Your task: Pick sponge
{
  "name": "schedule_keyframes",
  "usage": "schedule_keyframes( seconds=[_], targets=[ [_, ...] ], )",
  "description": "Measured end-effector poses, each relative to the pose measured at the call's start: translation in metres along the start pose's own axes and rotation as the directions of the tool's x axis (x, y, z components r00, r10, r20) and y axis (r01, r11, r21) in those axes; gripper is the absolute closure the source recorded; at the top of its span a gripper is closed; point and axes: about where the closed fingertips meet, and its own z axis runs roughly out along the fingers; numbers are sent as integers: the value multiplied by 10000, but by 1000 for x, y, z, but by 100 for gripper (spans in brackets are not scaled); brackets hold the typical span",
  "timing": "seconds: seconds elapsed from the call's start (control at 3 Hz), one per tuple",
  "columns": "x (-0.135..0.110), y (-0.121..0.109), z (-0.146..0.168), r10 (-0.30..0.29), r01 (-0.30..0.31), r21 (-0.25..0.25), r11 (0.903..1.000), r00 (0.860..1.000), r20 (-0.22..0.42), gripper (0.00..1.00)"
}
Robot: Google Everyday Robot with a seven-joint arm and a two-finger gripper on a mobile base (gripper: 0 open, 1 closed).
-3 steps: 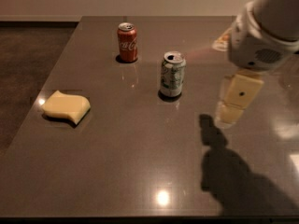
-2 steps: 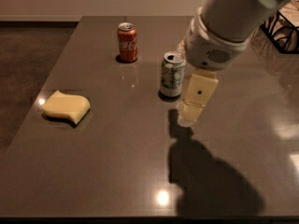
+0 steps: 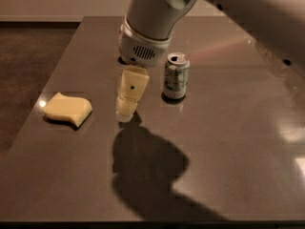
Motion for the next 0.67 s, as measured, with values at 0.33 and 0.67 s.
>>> schedule_keyframes(
  seconds=[0.33, 0.67],
  targets=[
    [-43, -5, 33, 159, -157, -172, 9997, 9998, 105, 0],
    [-71, -11, 73, 435, -436, -211, 9988, 9991, -13, 0]
  ],
)
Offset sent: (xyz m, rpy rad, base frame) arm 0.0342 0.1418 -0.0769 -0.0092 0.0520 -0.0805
